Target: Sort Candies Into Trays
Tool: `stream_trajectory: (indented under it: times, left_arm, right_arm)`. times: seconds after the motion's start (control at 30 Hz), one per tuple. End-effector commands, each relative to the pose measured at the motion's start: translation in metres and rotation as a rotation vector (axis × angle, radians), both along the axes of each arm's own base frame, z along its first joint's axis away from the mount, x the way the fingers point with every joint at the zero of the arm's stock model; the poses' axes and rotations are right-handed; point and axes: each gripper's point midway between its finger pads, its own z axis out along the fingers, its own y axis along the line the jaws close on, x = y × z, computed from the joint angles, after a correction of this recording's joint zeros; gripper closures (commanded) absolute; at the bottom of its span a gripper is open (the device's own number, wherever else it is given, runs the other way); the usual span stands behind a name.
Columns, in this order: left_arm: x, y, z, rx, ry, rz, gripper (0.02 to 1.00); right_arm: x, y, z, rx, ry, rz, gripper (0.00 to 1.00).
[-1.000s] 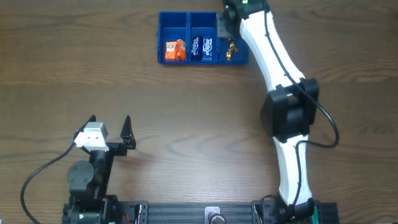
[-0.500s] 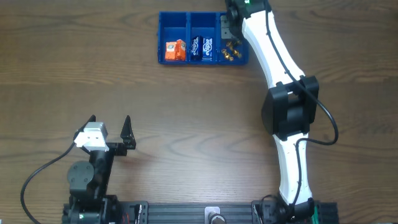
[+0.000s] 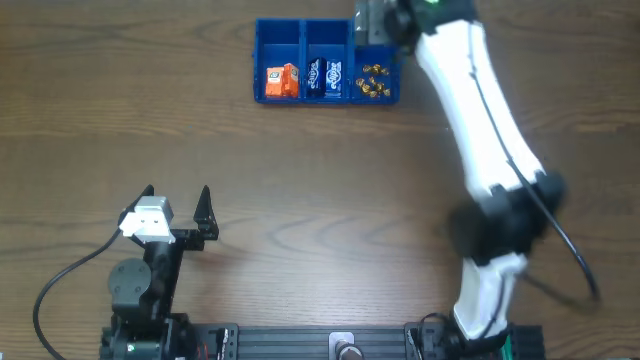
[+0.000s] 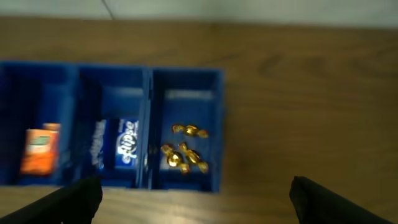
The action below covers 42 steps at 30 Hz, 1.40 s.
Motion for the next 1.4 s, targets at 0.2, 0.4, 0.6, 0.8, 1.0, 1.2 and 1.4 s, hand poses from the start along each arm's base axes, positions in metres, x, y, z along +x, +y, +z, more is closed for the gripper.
stream_trajectory:
  times: [0.2, 0.4, 0.6, 0.8, 1.0, 1.2, 1.4]
  left_arm:
    - [0.000, 0.000, -0.017, 0.004, 0.042, -0.002, 0.020]
    - [0.000, 0.000, -0.017, 0.004, 0.042, -0.002, 0.020]
    - [0.000, 0.000, -0.017, 0.004, 0.042, -0.002, 0.020]
    - [0.000, 0.000, -0.017, 0.004, 0.042, -0.002, 0.020]
    - [0.000, 0.000, -0.017, 0.004, 0.042, -0.002, 0.020]
    - [0.000, 0.000, -0.017, 0.004, 0.042, -0.002, 0.020]
    - [0.000, 0.000, -0.017, 0.004, 0.042, -0.002, 0.020]
  right_arm:
    - [-0.163, -0.070, 0.049, -0.003, -0.288, -0.082, 0.003]
    - [-0.237, -0.105, -0.006, 0.059, -0.435, -0.135, 0.003]
    - [-0.270, -0.122, -0.053, 0.130, -0.627, -0.164, 0.003]
    - [-0.261, -0.110, -0.078, 0.079, -0.801, -0.029, 0.003]
    - [-0.258, -0.109, -0.091, 0.049, -0.821, 0.036, 0.003]
    - [-0.259, -0.106, -0.099, 0.023, -0.788, 0.091, 0.003]
    - [-0.261, -0.109, -0.090, 0.016, -0.828, 0.078, 0.003]
